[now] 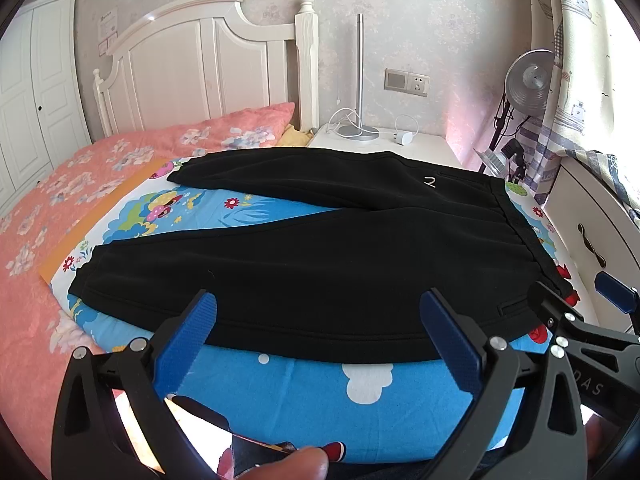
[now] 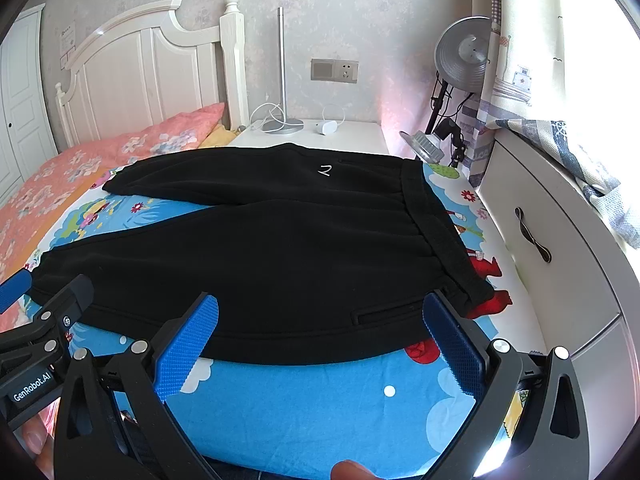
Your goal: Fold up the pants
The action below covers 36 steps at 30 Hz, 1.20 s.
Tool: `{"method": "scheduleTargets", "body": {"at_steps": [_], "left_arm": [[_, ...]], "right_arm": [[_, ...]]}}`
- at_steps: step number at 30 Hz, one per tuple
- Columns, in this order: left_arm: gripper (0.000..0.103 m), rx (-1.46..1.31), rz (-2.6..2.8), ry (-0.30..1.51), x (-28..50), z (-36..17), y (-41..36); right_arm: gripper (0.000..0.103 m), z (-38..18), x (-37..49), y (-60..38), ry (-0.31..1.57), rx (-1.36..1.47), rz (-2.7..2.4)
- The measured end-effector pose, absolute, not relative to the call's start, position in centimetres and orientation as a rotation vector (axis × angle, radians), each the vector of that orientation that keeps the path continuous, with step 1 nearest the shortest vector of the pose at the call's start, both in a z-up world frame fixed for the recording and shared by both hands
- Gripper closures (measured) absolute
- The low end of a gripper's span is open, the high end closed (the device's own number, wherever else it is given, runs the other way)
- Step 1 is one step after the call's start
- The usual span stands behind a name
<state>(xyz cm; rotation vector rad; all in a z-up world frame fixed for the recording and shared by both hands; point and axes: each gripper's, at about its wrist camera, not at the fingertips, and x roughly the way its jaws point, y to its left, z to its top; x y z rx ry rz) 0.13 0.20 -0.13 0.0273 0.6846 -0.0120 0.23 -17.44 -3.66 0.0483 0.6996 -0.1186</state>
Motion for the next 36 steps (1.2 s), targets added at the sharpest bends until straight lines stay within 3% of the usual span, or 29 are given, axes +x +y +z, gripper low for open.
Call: {"method": "scheduleTargets", "body": {"at_steps": [36], "left_arm": [[0.001,0.023,-0.013,0.688,0.15,-0.29,0.15]], "right_arm": [[0.004,-4.02,0.22,-17.53,0.702,0.045,-0.118]]}}
